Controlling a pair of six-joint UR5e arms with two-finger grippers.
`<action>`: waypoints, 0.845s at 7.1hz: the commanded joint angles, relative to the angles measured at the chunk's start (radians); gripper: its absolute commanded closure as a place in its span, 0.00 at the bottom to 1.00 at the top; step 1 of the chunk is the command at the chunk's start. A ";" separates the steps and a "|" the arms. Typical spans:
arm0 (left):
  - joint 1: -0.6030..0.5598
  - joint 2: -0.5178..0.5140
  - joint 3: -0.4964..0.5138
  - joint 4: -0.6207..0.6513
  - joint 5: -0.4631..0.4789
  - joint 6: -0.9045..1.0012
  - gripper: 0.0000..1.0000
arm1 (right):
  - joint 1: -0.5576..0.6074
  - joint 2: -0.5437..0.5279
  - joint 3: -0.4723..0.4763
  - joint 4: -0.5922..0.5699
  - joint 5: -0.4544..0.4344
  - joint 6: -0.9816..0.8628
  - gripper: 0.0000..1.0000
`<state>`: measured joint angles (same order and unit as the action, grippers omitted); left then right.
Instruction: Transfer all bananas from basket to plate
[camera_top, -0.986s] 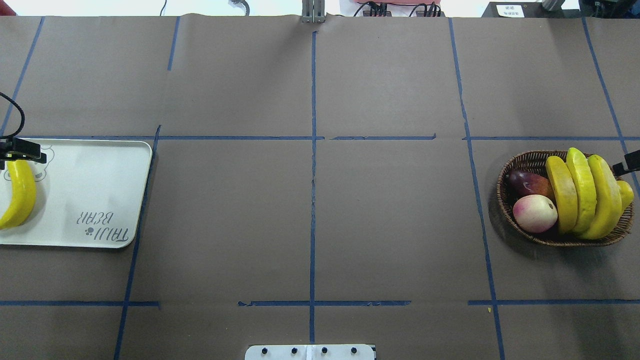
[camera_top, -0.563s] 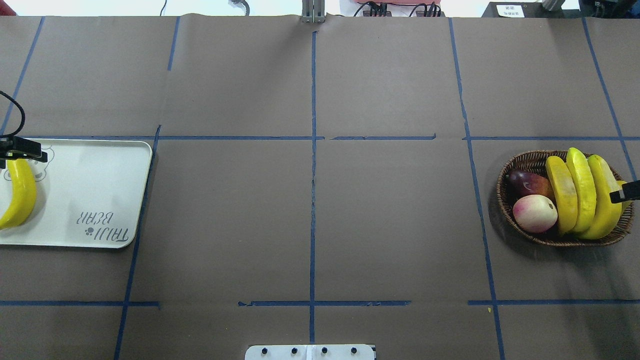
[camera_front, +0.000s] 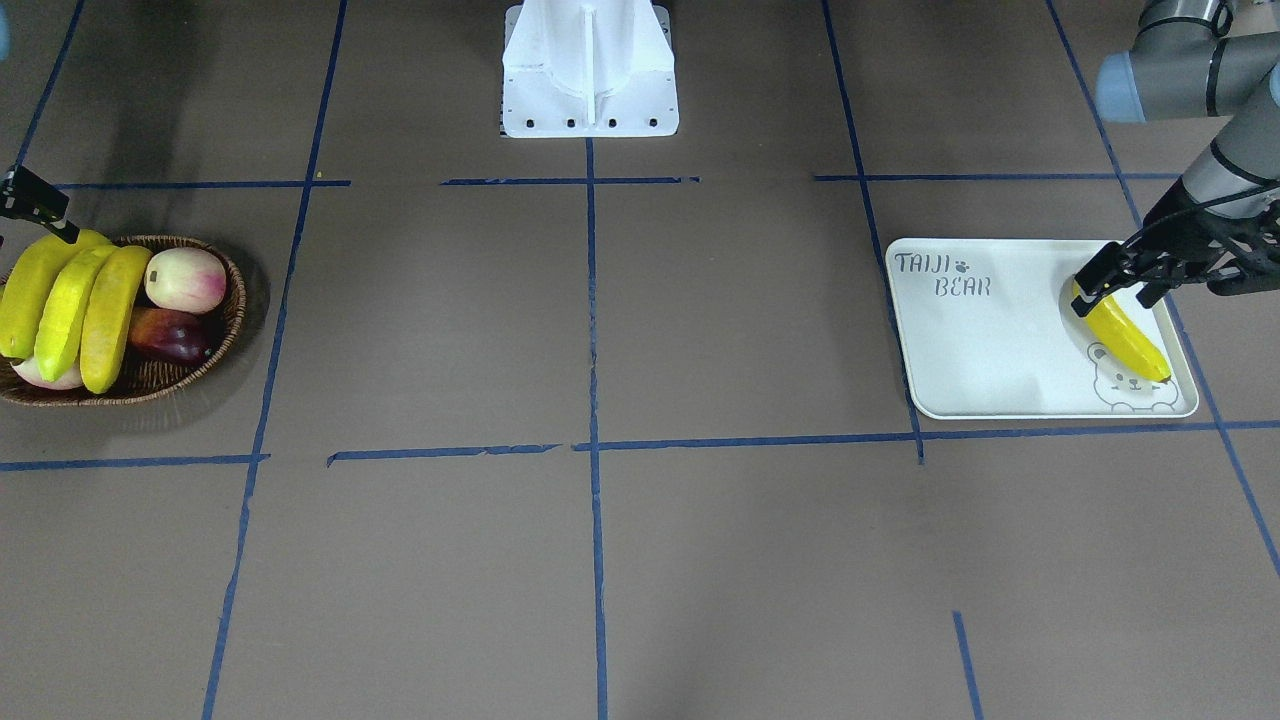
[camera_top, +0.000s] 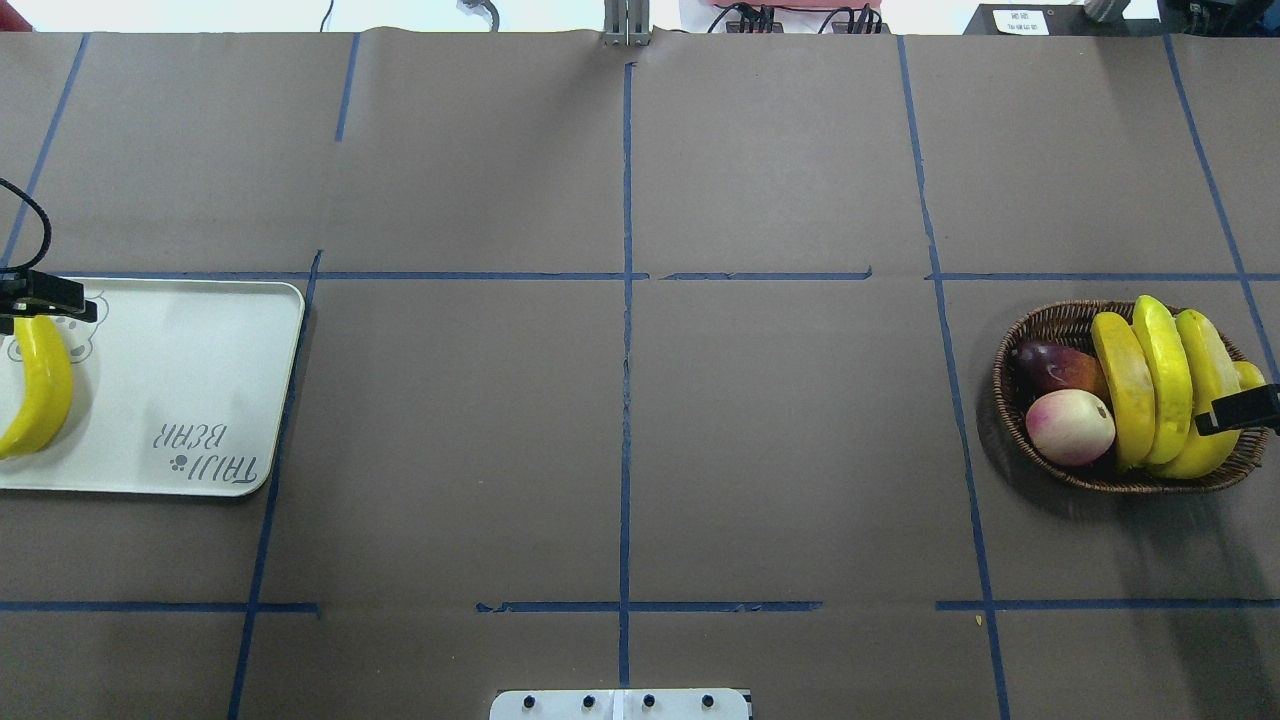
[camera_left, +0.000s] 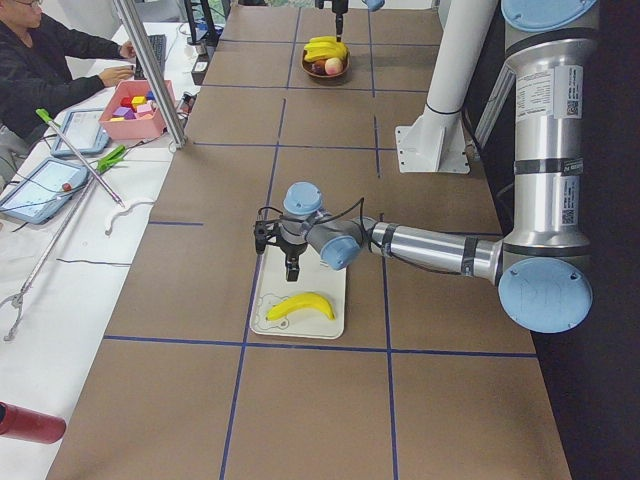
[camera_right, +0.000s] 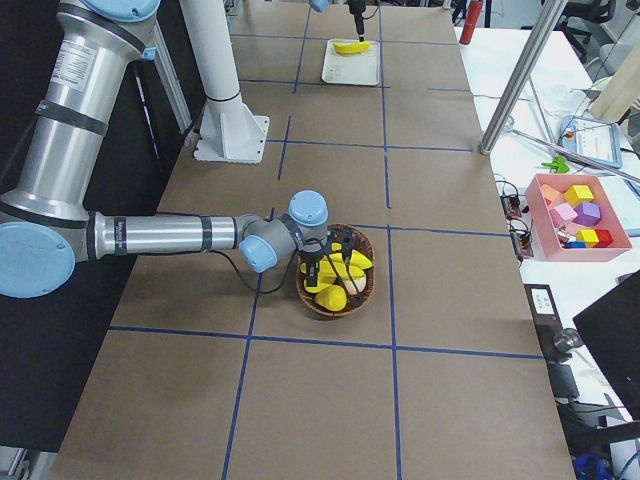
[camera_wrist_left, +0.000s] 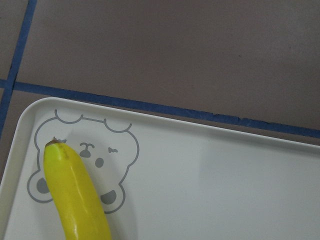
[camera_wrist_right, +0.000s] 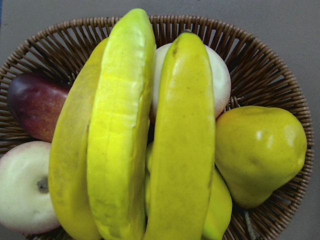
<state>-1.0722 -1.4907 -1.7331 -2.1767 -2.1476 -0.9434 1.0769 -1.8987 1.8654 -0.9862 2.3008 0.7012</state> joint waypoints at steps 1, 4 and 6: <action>0.000 0.000 -0.003 0.000 0.000 0.000 0.00 | -0.002 0.007 -0.005 0.001 0.002 0.000 0.20; 0.002 -0.002 -0.005 0.000 0.000 0.000 0.00 | -0.002 0.030 -0.022 -0.003 0.003 0.000 0.26; 0.000 0.000 -0.005 0.000 0.000 0.002 0.00 | 0.000 0.032 -0.022 -0.005 0.009 -0.002 0.56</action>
<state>-1.0718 -1.4922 -1.7377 -2.1768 -2.1476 -0.9424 1.0755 -1.8686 1.8446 -0.9907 2.3067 0.7006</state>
